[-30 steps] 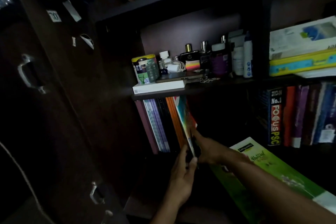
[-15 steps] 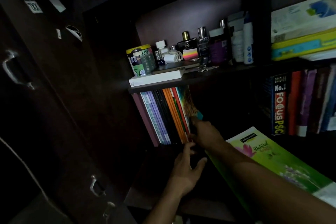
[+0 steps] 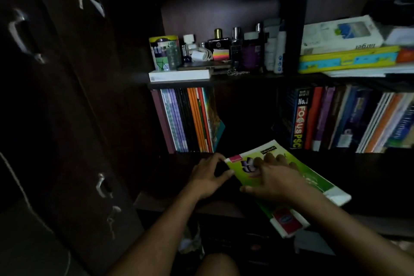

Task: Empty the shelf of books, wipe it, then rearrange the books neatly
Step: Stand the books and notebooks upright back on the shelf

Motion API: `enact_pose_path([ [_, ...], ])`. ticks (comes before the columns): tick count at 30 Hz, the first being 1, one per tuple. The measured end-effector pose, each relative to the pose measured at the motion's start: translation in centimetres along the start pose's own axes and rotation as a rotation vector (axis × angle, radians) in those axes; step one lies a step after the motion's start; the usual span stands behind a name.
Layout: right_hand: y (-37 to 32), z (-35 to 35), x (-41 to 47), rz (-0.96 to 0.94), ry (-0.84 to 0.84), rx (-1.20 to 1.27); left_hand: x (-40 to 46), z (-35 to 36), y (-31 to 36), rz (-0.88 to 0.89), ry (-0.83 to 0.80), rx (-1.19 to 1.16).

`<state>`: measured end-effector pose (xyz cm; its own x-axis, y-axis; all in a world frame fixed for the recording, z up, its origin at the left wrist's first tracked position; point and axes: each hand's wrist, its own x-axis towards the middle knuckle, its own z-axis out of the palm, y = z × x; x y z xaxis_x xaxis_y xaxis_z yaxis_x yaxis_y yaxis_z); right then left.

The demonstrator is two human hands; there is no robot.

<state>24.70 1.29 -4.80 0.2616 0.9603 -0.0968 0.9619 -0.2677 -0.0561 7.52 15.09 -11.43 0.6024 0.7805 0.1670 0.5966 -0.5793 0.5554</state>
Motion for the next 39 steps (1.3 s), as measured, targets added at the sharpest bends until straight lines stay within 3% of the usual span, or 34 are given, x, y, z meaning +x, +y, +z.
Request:
enact_pose_path([
  [8, -2.0, -2.0, -1.2, -0.08, 0.006, 0.0, -1.1, -0.6, 0.5, 0.105, 0.012, 0.049],
  [11, -2.6, -3.1, -1.4, -0.092, 0.039, -0.129, -1.1, -0.2, 0.1, 0.157, 0.065, -0.014],
  [17, -3.1, -2.8, -1.3, -0.156, 0.083, -0.331, -1.1, -0.3, 0.4, 0.116, 0.074, -0.048],
  [21, -2.5, -4.4, -1.1, -0.17, 0.123, -0.33, -0.7, -0.3, 0.3, 0.087, 0.085, -0.11],
  [25, -2.3, -8.6, -1.2, -0.145, 0.292, 0.022, -0.3, -0.5, 0.1, 0.025, 0.113, -0.285],
  [30, -3.4, -9.8, -1.2, -0.231, 0.774, 0.624, -0.5, -1.1, 0.2, -0.042, 0.205, -0.607],
  [32, -4.8, -8.6, -1.3, -0.246, 0.863, 0.813, -0.5, -1.4, 0.0, -0.059, 0.259, -0.717],
  [36, -7.8, -3.5, -0.8, -0.264, 0.798, 0.965, -0.6, -1.8, -0.7, -0.072, 0.319, -0.948],
  [39, -9.0, -1.2, -1.0, -0.303, 0.704, 1.042, -0.8, -1.9, -0.8, -0.067, 0.348, -0.972],
])
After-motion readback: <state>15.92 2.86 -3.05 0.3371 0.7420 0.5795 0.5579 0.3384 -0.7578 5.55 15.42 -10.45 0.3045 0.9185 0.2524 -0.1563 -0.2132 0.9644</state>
